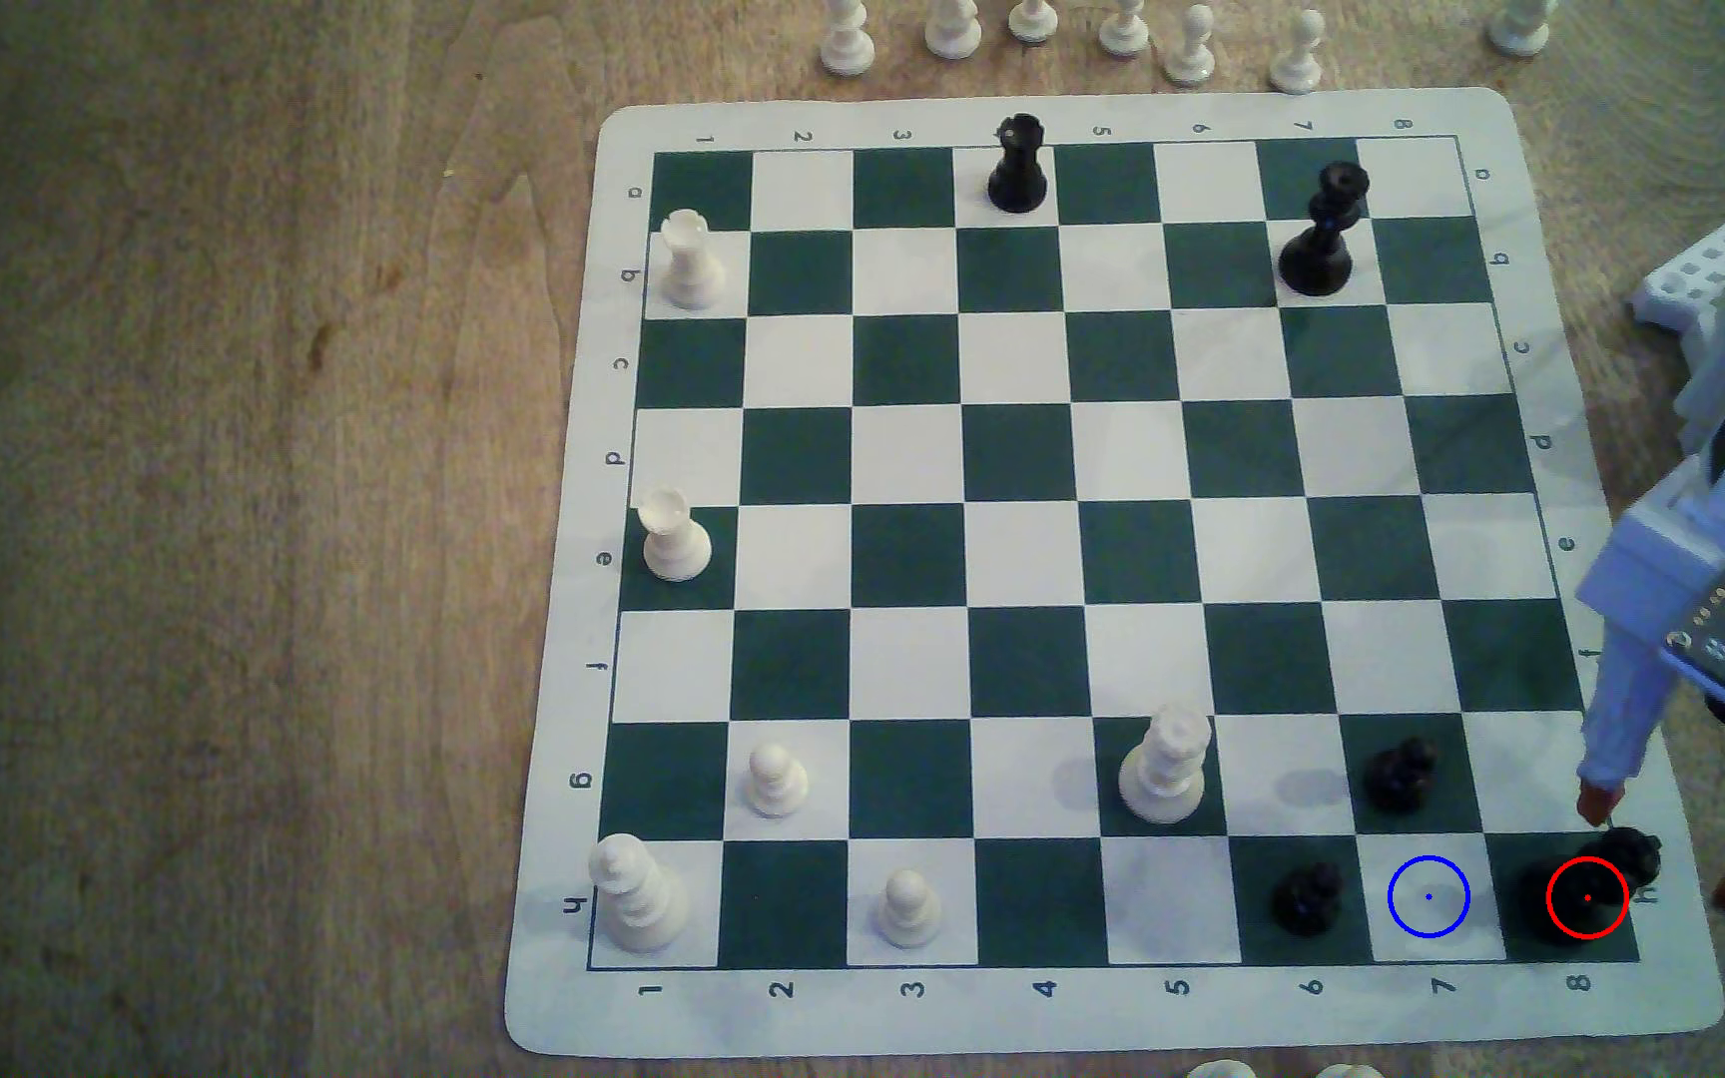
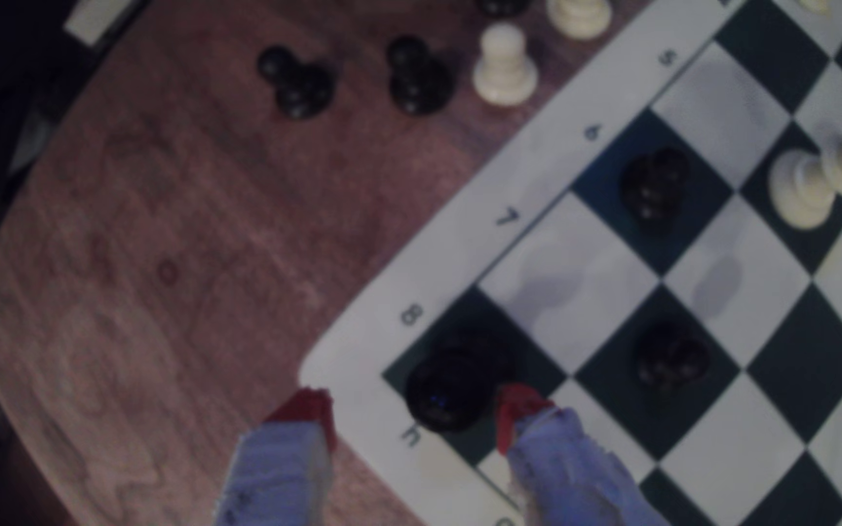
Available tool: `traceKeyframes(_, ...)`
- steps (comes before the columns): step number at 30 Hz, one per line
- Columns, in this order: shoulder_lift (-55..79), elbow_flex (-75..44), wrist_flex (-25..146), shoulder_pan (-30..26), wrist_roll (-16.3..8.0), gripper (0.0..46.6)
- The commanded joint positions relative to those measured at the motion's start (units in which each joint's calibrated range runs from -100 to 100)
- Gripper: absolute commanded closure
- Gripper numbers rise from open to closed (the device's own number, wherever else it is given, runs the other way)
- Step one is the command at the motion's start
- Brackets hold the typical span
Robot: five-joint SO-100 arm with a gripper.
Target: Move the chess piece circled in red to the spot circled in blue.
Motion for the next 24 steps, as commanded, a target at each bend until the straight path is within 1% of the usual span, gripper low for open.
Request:
traceKeyframes(1,0.93,-0.41,-2.63,-0.59,-0.24,30.4)
traceKeyframes(4,2.12,-0.41,-4.02,-0.52,-0.29,32.6)
traceKeyframes(12,4.32,1.04,-6.89,-0.20,-0.24,32.8)
traceKeyframes(15,4.66,1.49,-7.38,-0.05,-0.15,33.5)
traceKeyframes(17,4.75,1.58,-7.70,-0.05,-0.20,35.0)
traceKeyframes(18,4.75,1.67,-7.79,0.03,-0.20,36.5)
traceKeyframes(19,4.75,1.76,-7.87,0.11,-0.10,39.1)
traceKeyframes(21,4.75,1.85,-7.87,0.11,0.10,42.1)
traceKeyframes(24,4.66,2.22,-7.87,0.03,0.10,44.4)
